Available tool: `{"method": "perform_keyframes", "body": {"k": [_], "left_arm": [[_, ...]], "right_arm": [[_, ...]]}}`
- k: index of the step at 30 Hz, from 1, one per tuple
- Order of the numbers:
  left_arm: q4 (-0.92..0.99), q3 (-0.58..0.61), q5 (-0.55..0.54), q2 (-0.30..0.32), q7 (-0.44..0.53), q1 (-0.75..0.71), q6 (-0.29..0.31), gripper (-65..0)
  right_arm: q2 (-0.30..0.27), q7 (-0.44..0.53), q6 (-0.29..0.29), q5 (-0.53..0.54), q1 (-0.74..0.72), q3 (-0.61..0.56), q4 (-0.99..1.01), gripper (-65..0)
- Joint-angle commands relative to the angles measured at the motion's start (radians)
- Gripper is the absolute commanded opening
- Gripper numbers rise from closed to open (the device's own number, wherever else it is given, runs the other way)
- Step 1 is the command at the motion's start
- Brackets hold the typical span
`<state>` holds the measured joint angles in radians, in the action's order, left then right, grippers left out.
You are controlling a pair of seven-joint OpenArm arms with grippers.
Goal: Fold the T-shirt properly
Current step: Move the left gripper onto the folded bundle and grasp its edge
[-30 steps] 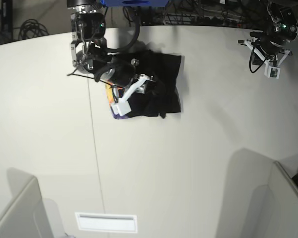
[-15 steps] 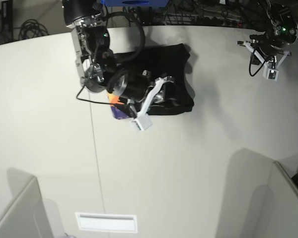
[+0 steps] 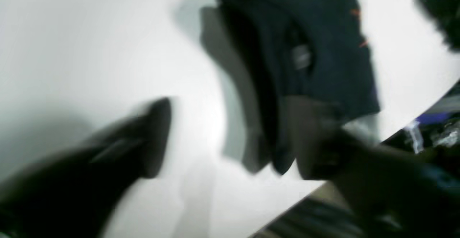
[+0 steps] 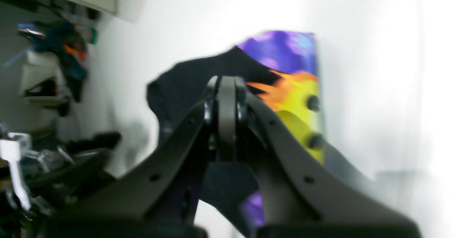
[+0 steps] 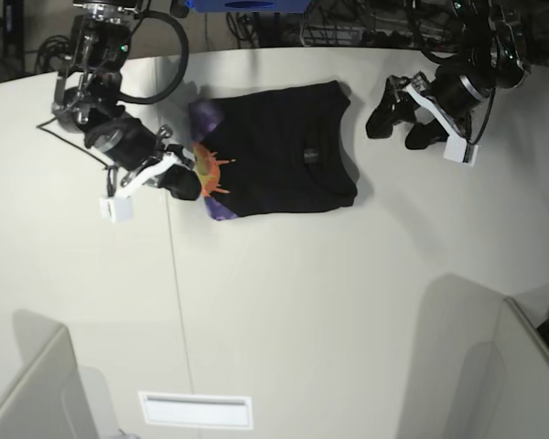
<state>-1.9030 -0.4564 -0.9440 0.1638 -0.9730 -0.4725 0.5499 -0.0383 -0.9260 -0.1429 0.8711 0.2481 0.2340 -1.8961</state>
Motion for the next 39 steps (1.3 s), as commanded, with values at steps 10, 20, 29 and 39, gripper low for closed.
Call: {"method": "perform_keyframes", "body": {"k": [10, 20, 29, 39], "left_arm": [[0.175, 0.198, -0.031, -0.096, 0.029, 0.168, -0.064, 0.0], [0.293, 0.252, 0.073, -0.135, 0.027, 0.235, -0.116, 0.0], [0.326, 0.345, 0.133, -0.129, 0.021, 0.275, -0.264, -62.0], [0.422, 0.718, 0.142, 0.102, -0.151, 0.591, -0.268, -65.0]], "right_arm": [[-0.082, 0.141, -0.014, 0.023, 0.059, 0.005, -0.020, -65.0], [-0.107, 0.143, -0.014, 0.023, 0.079, 0.110, -0.020, -65.0], [-0.104, 0.138, -0.129, 0.024, 0.093, 0.321, -0.013, -65.0], [-0.104, 0.138, -0.134, 0.024, 0.147, 0.462, -0.013, -65.0]]}}
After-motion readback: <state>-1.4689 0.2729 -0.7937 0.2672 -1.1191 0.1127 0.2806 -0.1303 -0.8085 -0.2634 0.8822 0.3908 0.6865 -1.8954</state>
